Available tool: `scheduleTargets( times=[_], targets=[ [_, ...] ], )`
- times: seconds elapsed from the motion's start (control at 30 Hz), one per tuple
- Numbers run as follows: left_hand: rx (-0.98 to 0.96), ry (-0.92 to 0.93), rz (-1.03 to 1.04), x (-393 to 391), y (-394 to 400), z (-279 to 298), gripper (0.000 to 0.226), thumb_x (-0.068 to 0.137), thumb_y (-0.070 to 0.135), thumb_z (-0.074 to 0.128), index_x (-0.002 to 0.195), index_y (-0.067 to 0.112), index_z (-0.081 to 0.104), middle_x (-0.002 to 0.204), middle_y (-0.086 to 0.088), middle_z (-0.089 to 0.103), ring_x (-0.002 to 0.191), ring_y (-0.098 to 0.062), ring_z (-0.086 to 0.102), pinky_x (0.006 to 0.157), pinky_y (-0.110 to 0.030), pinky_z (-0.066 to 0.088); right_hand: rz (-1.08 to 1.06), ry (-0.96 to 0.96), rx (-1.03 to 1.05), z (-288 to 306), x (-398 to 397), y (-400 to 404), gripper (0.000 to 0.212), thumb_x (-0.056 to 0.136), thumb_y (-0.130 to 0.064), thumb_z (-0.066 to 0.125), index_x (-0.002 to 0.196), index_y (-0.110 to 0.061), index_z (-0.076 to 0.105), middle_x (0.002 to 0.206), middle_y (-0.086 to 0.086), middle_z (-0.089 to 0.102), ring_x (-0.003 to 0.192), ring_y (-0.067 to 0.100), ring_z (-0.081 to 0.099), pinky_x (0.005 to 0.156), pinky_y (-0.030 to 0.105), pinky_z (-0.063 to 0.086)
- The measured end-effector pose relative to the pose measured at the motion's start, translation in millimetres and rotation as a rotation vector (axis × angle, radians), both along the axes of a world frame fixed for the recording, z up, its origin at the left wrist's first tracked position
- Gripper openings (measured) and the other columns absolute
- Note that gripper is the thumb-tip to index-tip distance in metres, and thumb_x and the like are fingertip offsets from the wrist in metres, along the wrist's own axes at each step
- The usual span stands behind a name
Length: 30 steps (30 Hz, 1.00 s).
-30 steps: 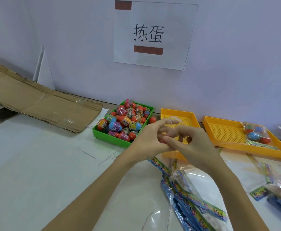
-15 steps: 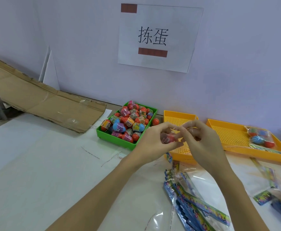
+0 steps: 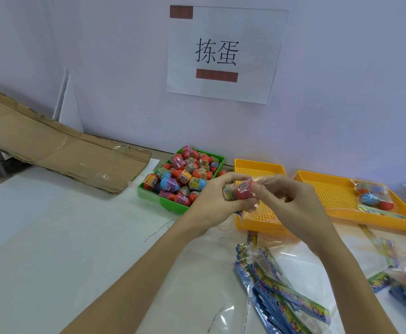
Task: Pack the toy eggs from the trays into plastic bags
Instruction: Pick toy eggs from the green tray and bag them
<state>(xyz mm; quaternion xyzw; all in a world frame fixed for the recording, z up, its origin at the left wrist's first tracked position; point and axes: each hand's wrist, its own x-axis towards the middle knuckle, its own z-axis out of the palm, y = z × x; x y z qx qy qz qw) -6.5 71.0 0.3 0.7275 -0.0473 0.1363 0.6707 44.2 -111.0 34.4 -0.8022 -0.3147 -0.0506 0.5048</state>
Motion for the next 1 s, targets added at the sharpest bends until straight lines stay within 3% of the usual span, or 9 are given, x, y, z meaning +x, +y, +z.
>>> scheduleTargets(
  times=[0.1, 0.17, 0.33, 0.47, 0.63, 0.73, 0.83, 0.93, 1.0],
  targets=[
    [-0.039, 0.010, -0.028, 0.3, -0.6, -0.5, 0.041, 0.088, 0.022, 0.084, 0.122, 0.033, 0.064, 0.105, 0.007, 0.079, 0.084, -0.018, 0.080, 0.074, -0.018, 0.060, -0.012, 0.042, 0.018, -2.3, 1.1, -0.1, 0.004, 0.087, -0.032, 0.080, 0.090, -0.029, 0.079, 0.085, -0.021, 0.074, 0.076, -0.003, 0.062, 0.066, 0.010, 0.047],
    [-0.007, 0.025, -0.013, -0.5, -0.8, 0.6, 0.039, 0.087, 0.027, 0.085, 0.121, 0.033, 0.066, 0.101, 0.006, 0.079, 0.085, -0.017, 0.080, 0.075, -0.019, 0.060, -0.020, 0.102, 0.070, -2.5, 2.2, -1.1, 0.006, 0.086, -0.030, 0.081, 0.090, -0.025, 0.081, 0.085, -0.017, 0.076, 0.079, -0.002, 0.066, 0.067, 0.010, 0.048],
    [0.094, 0.074, -0.102, -8.1, 1.3, 9.2, 0.027, 0.093, 0.037, 0.078, 0.101, 0.062, 0.071, 0.095, 0.028, 0.076, 0.091, 0.013, 0.070, 0.073, 0.001, 0.047, -0.036, 0.107, 0.037, -1.5, 3.2, -3.2, 0.005, 0.089, -0.027, 0.078, 0.090, -0.024, 0.082, 0.082, -0.014, 0.076, 0.079, 0.000, 0.062, 0.067, 0.009, 0.046],
    [0.006, 0.101, -0.165, -6.4, 7.8, 11.4, 0.025, 0.100, 0.032, 0.070, 0.124, 0.030, 0.075, 0.114, 0.002, 0.078, 0.108, -0.018, 0.074, 0.096, -0.025, 0.057, -0.013, -0.069, -0.066, 2.2, 1.1, -4.5, 0.007, 0.090, -0.027, 0.077, 0.094, -0.025, 0.082, 0.086, -0.016, 0.075, 0.082, -0.002, 0.060, 0.068, 0.008, 0.042],
    [0.151, 0.082, -0.131, -6.4, 6.5, 6.4, 0.039, 0.093, 0.033, 0.078, 0.130, 0.023, 0.069, 0.104, 0.003, 0.080, 0.097, -0.014, 0.076, 0.090, -0.028, 0.060, 0.009, -0.232, -0.287, -0.9, -1.4, -1.6, 0.015, 0.090, -0.024, 0.078, 0.103, -0.030, 0.080, 0.105, -0.018, 0.070, 0.097, 0.005, 0.057, 0.073, 0.013, 0.036],
    [0.119, 0.051, -0.088, -2.2, 9.1, 3.2, 0.034, 0.093, 0.031, 0.079, 0.124, 0.022, 0.072, 0.101, 0.001, 0.080, 0.091, -0.020, 0.078, 0.082, -0.025, 0.060, 0.036, -0.185, -0.121, 5.2, -0.9, -4.7, 0.015, 0.094, -0.021, 0.072, 0.104, -0.030, 0.077, 0.098, -0.021, 0.073, 0.091, 0.004, 0.064, 0.067, 0.014, 0.043],
    [0.017, 0.049, -0.005, 1.1, 8.7, -1.9, 0.030, 0.096, 0.027, 0.075, 0.124, 0.016, 0.070, 0.103, -0.005, 0.081, 0.091, -0.027, 0.079, 0.081, -0.030, 0.063, -0.150, -0.289, 0.074, 18.3, 1.5, -4.0, 0.012, 0.100, -0.016, 0.065, 0.107, -0.022, 0.073, 0.100, -0.015, 0.073, 0.089, 0.003, 0.066, 0.067, 0.019, 0.050],
    [-0.080, 0.078, 0.062, 7.3, 5.2, -10.8, 0.030, 0.099, 0.023, 0.072, 0.125, 0.011, 0.067, 0.102, -0.011, 0.079, 0.089, -0.030, 0.078, 0.080, -0.033, 0.064, -0.168, -0.414, 0.027, 23.5, -6.8, 18.7, 0.016, 0.100, -0.011, 0.063, 0.110, -0.019, 0.072, 0.105, -0.008, 0.072, 0.090, 0.004, 0.065, 0.074, 0.015, 0.050],
    [-0.039, 0.107, 0.101, 8.2, 2.4, -15.2, 0.017, 0.100, 0.013, 0.068, 0.116, 0.008, 0.069, 0.088, -0.012, 0.076, 0.076, -0.016, 0.076, 0.071, -0.023, 0.059, -0.051, -0.426, -0.068, 26.9, -17.0, 46.2, 0.019, 0.101, -0.011, 0.063, 0.111, -0.022, 0.075, 0.107, -0.009, 0.072, 0.090, 0.005, 0.065, 0.080, 0.015, 0.050]
  ],
)
